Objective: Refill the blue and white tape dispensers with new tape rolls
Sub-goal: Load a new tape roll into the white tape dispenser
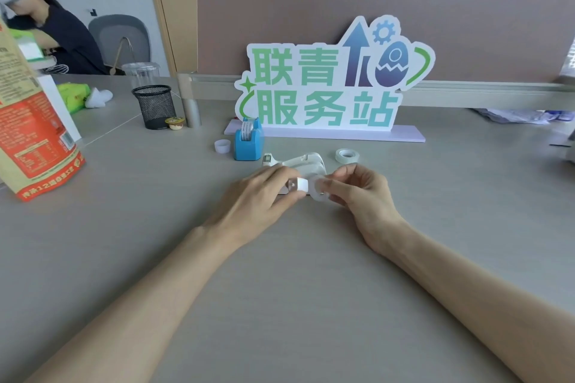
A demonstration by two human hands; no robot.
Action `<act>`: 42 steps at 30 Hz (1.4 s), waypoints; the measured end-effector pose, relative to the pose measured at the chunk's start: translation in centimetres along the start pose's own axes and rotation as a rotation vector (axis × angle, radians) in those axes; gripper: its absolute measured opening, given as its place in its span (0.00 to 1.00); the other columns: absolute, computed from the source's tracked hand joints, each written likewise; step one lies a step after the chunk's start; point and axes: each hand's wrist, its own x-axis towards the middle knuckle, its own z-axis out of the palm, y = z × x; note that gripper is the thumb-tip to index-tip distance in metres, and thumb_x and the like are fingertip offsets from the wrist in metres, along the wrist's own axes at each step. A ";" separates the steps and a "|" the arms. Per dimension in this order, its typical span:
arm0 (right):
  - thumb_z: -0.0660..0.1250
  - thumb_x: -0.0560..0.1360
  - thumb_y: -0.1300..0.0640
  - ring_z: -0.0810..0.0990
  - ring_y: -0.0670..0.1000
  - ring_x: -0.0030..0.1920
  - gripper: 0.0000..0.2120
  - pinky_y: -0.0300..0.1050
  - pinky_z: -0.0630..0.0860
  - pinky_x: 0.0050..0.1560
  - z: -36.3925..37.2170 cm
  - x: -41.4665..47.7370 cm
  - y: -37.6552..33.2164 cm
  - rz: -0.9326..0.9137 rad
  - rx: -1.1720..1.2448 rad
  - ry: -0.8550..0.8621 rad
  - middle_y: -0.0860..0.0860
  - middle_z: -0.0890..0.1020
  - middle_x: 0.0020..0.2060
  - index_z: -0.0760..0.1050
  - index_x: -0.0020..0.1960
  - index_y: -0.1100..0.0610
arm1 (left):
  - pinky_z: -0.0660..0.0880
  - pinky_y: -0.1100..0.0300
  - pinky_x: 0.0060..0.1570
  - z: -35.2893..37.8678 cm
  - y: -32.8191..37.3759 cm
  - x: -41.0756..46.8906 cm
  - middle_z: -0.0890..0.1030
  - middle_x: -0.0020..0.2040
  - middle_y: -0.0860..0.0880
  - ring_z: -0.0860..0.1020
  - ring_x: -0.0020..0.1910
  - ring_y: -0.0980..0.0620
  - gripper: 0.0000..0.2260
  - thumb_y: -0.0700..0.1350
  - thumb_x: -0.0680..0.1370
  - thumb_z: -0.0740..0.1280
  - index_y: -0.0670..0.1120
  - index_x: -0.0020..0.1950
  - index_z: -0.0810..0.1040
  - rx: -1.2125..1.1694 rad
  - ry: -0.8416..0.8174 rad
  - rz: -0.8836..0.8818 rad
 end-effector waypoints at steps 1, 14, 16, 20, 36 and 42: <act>0.75 0.69 0.64 0.78 0.48 0.36 0.11 0.40 0.75 0.43 -0.2 -0.1 0.1 -0.058 -0.104 0.023 0.53 0.81 0.35 0.74 0.36 0.55 | 0.72 0.60 0.40 0.0 -0.2 -0.1 0.73 0.42 0.61 0.69 0.40 0.61 0.11 0.56 0.77 0.63 0.50 0.53 0.74 -0.042 0.000 -0.036; 0.66 0.72 0.65 0.77 0.47 0.41 0.04 0.34 0.71 0.41 -3.0 1.7 0.3 -0.524 -0.818 0.051 0.49 0.82 0.41 0.77 0.44 0.58 | 0.68 0.62 0.37 0.7 -0.7 -0.1 0.77 0.39 0.63 0.72 0.32 0.64 0.09 0.51 0.76 0.69 0.50 0.53 0.80 -0.247 -0.165 -0.148; 0.63 0.75 0.66 0.79 0.55 0.48 0.09 0.41 0.72 0.47 -4.2 4.3 0.8 -0.493 -0.945 0.138 0.55 0.81 0.50 0.77 0.53 0.60 | 0.68 0.62 0.35 0.7 -0.8 -0.2 0.75 0.34 0.67 0.72 0.32 0.62 0.09 0.50 0.75 0.70 0.53 0.54 0.80 -0.210 -0.168 -0.161; 0.56 0.78 0.57 0.65 0.59 0.69 0.23 0.55 0.65 0.64 -4.6 8.0 2.3 -0.128 -1.319 0.010 0.50 0.67 0.74 0.65 0.73 0.54 | 0.75 0.56 0.39 0.5 -0.8 -0.1 0.75 0.34 0.64 0.71 0.32 0.56 0.09 0.51 0.73 0.71 0.57 0.53 0.79 -0.208 -0.188 -0.179; 0.63 0.78 0.63 0.73 0.59 0.54 0.07 0.53 0.74 0.55 -3.8 3.8 0.9 -0.564 -0.887 0.238 0.56 0.73 0.56 0.74 0.55 0.63 | 0.70 0.66 0.39 -0.1 -0.3 0.3 0.76 0.43 0.58 0.71 0.36 0.58 0.09 0.44 0.72 0.73 0.51 0.50 0.78 -0.387 -0.024 -0.245; 0.61 0.80 0.58 0.77 0.50 0.51 0.03 0.32 0.77 0.45 0.0 -2.3 0.0 -0.453 -0.458 0.017 0.52 0.74 0.56 0.71 0.53 0.55 | 0.69 0.72 0.38 -0.2 1.9 1.0 0.80 0.44 0.57 0.76 0.39 0.56 0.08 0.45 0.73 0.72 0.52 0.50 0.78 -0.613 0.101 -0.393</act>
